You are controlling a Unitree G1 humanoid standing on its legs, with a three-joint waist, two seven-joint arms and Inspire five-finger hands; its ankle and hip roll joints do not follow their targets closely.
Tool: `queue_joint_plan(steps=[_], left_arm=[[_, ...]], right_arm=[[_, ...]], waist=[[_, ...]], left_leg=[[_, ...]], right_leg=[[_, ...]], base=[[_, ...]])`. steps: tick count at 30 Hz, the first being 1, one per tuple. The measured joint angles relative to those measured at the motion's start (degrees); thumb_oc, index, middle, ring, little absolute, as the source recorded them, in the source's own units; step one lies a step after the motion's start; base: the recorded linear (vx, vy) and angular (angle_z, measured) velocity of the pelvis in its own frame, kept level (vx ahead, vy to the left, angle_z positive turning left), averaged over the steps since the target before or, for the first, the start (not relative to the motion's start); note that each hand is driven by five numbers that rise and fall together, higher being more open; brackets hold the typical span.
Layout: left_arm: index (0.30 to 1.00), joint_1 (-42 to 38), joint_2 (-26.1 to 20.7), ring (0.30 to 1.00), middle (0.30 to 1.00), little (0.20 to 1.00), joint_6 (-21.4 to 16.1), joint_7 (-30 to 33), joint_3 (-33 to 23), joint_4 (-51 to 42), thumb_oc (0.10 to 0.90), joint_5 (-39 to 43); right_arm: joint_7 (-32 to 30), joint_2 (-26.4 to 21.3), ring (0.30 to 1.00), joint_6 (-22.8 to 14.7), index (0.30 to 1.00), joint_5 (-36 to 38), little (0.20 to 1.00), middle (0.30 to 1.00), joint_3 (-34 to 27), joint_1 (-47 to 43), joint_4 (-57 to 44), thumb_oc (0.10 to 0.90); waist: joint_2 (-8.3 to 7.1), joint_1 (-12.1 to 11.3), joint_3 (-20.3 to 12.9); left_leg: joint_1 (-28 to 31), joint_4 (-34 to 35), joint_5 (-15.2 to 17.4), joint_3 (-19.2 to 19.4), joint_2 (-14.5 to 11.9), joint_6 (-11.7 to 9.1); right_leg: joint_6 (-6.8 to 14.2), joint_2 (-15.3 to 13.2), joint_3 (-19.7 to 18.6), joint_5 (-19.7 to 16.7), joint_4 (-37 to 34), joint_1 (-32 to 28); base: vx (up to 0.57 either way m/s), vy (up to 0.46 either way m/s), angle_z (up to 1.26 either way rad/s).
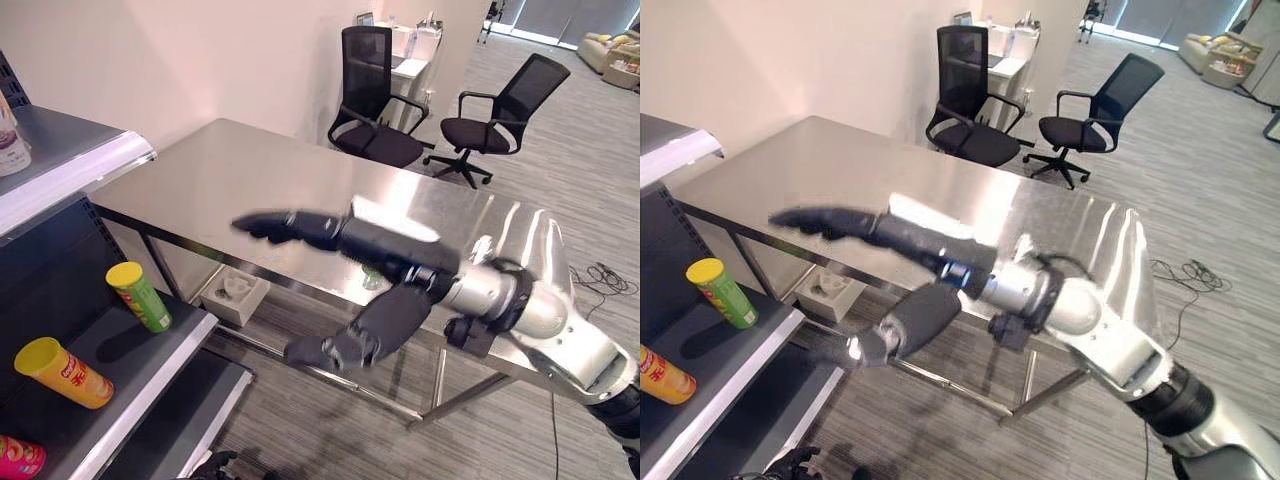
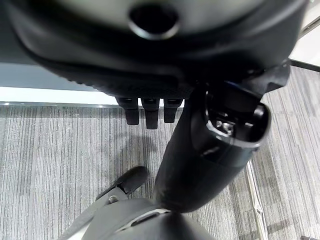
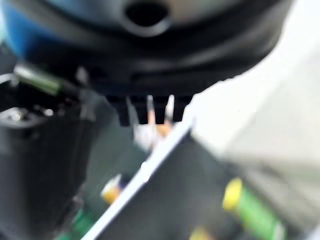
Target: Put the goods on the table back onto the shelves and tidy them up.
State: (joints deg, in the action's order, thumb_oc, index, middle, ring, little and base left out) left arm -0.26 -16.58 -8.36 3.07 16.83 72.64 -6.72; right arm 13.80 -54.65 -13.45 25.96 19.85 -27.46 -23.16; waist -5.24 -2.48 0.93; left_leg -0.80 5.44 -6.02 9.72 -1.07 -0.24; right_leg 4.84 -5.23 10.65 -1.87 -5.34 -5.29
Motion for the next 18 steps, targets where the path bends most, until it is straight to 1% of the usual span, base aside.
queue_joint_plan(steps=[1, 2, 3, 4, 6, 7, 9, 10, 12, 14, 16, 18], left_arm=[[0.900, 0.1, 0.0, 0.900, 0.900, 0.900, 0.0, 0.0, 0.0, 0.0, 0.800, 0.0], [0.900, 0.4, 0.2, 0.900, 0.900, 0.900, 0.0, 0.0, 0.0, 0.0, 0.800, 0.0], [0.900, 0.4, 0.5, 0.900, 0.900, 0.900, 0.1, 0.2, 0.0, 0.0, 0.800, 0.0], [0.900, 0.8, 0.5, 0.900, 0.900, 0.900, 0.1, 0.2, 0.1, 0.1, 0.800, 0.0], [0.900, 0.7, 0.6, 0.900, 0.900, 0.900, 0.1, 0.2, 0.6, 0.0, 0.800, 0.0], [0.900, 1.0, 0.6, 0.900, 0.900, 0.900, 0.1, 0.2, 0.5, -0.1, 0.800, 0.0], [0.900, 1.1, 1.2, 0.900, 0.900, 0.900, 0.1, 0.2, 0.8, -0.4, 0.800, 0.0], [0.900, 1.1, 1.6, 0.900, 0.900, 0.900, 0.1, 0.2, 0.8, -0.7, 0.800, 0.0], [0.900, 1.2, 1.9, 0.900, 0.900, 0.900, 0.1, 0.2, 1.0, -1.0, 0.800, 0.0], [0.900, 1.3, 2.0, 0.900, 0.900, 0.900, 0.1, 0.2, 1.0, -1.2, 0.800, 0.0], [0.900, 1.2, 2.2, 0.900, 0.900, 0.900, 0.0, 0.2, 1.0, -1.4, 0.800, 0.0], [0.900, 1.1, 2.0, 0.900, 0.900, 0.900, 0.0, 0.2, 1.0, -1.4, 0.800, 0.0]], right_arm=[[-2.2, 0.3, 0.900, -0.6, 0.900, -3.9, 0.900, 0.900, -2.4, 0.8, 2.5, 0.800], [-4.5, 0.8, 0.900, -0.4, 0.900, -6.4, 0.900, 0.900, -3.9, 1.1, 5.3, 0.800], [-9.4, 1.3, 0.900, -0.2, 0.900, -15.5, 0.900, 0.900, -11.0, 7.3, 12.0, 0.800], [-10.9, 1.4, 0.900, 0.8, 0.900, -17.1, 0.900, 0.900, -11.5, 8.4, 14.0, 0.800], [-12.7, 2.0, 0.900, 0.4, 0.900, -21.4, 0.900, 0.900, -15.1, 14.5, 16.8, 0.800], [-13.0, 2.0, 0.900, 1.1, 0.900, -22.2, 0.900, 0.900, -15.1, 15.6, 17.6, 0.800], [-14.2, 2.1, 0.900, 1.8, 0.900, -26.8, 0.900, 0.900, -15.8, 19.6, 20.1, 0.800], [-14.3, 2.1, 0.900, 3.1, 0.900, -28.4, 0.900, 0.900, -15.7, 21.0, 20.8, 0.800], [-14.9, 2.5, 0.900, 2.9, 0.900, -29.6, 0.900, 0.900, -15.7, 22.9, 21.1, 0.800], [-15.6, 6.5, 0.900, 2.9, 0.900, -29.6, 0.900, 0.900, -16.2, 23.9, 22.6, 0.800], [-16.0, 8.4, 0.900, 2.9, 0.900, -29.5, 0.900, 0.900, -16.0, 24.8, 22.7, 0.800], [-16.0, 11.5, 0.900, 2.9, 0.900, -29.3, 0.900, 0.900, -15.8, 25.3, 22.9, 0.800]], waist=[[-0.03, 0.0, -0.2], [0.02, 0.1, -0.5], [-0.05, -0.1, -0.9], [0.29, 0.1, -0.9], [0.63, 0.2, -0.9], [0.80, 0.1, -0.9], [1.68, 0.3, -0.7], [2.27, 0.4, -0.5], [2.88, 0.4, -0.3], [2.88, 0.4, -0.2], [2.93, 0.2, 0.0], [2.72, 0.1, 0.1]], left_leg=[[0.0, 0.0, 0.0, 0.0, 0.0, 0.0], [0.0, 0.0, 0.0, 0.0, 0.0, 0.0], [-0.2, 0.0, 0.1, -0.6, 0.1, 0.1], [-0.4, 0.0, 0.1, -0.6, 0.1, 0.2], [-0.5, 0.0, 0.1, -0.9, 0.1, 0.2], [-0.5, 0.0, 0.1, -0.9, 0.1, 0.1], [-0.5, 0.0, -0.1, -1.0, 0.2, 0.0], [-0.5, 0.0, -0.1, -1.0, 0.1, 0.0], [-0.5, 0.0, -0.3, -1.1, 0.1, 0.2], [-0.5, 0.0, -0.3, -1.6, 0.0, 0.2], [-0.6, 0.0, -0.4, -2.0, 0.1, 0.1], [-0.8, 0.0, -0.4, -2.4, 0.1, 0.1]], right_leg=[[0.0, 0.0, 0.0, 0.0, 0.0, 0.0], [0.0, 0.0, 0.0, 0.0, 0.0, 0.0], [0.0, 0.0, 0.1, 0.1, 0.0, 0.0], [0.0, 0.0, 0.1, 0.1, 0.0, 0.2], [0.0, 0.0, 0.3, 0.0, 0.0, 0.1], [0.0, 0.0, 0.4, 0.0, 0.0, 0.1], [0.0, 0.0, 0.8, 0.0, 0.0, 0.1], [0.0, 0.0, 0.8, 0.1, 0.0, 0.1], [0.0, 0.1, 1.0, 0.1, 0.0, 0.1], [-0.2, 0.2, 1.7, 0.3, 0.0, -0.1], [-0.1, 0.3, 1.8, 0.4, 0.0, -0.2], [-0.2, 0.3, 2.3, 0.6, 0.0, -0.3]], base=[[0.00, 0.000, 0.00], [0.02, 0.007, 0.07], [0.02, 0.001, 0.07], [0.01, -0.003, 0.08], [0.01, 0.005, 0.05], [0.00, 0.000, 0.00], [0.00, 0.000, 0.00], [0.00, 0.000, 0.00], [0.01, 0.007, 0.03], [0.01, 0.010, 0.11], [0.02, 0.008, 0.11], [0.02, 0.004, 0.12]])
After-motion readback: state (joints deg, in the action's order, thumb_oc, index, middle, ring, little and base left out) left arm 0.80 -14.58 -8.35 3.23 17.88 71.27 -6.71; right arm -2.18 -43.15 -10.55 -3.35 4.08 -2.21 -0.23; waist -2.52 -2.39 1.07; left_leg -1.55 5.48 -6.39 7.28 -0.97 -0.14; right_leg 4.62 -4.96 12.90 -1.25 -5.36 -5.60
